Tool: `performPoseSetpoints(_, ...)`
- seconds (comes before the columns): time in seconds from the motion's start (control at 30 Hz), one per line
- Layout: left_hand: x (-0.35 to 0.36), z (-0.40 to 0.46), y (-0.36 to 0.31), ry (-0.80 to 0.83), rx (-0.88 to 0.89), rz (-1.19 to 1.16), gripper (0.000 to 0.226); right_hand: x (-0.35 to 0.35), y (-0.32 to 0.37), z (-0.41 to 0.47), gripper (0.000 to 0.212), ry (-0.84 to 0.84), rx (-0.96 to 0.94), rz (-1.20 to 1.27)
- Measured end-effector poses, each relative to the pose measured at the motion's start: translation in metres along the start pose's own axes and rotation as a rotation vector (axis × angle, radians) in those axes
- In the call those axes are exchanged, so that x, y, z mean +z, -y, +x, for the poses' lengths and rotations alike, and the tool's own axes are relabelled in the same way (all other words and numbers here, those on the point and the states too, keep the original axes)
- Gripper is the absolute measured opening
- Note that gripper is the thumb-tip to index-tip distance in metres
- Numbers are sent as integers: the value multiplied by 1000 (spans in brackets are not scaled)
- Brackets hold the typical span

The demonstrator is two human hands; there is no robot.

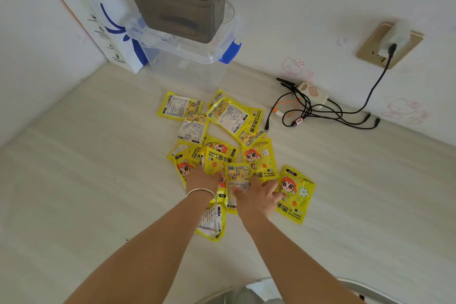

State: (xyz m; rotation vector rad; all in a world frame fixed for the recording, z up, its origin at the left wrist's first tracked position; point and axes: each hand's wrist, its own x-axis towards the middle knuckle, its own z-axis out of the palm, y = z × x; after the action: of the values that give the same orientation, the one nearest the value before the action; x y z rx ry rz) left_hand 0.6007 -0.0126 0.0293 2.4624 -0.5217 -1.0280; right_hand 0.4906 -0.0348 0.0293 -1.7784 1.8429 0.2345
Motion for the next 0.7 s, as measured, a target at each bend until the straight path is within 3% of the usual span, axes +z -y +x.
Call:
performPoseSetpoints(0.3,-4,-3,3,46,-54,-75,70,-14,0,19,50,75,-71,-7)
performPoseSetpoints(0.4,-4,-5,3,29,-63,-107,63,-14,-1,26,36,121,-57,70)
performPoseSetpoints(0.5,-4,-5,5,30,-35,-121,59,-17,-4,27,48,132,-58,161)
performPoseSetpoints(0.7,-10,-9,3,13,21,-256,49,-31,-25,29,40,237,-127,457)
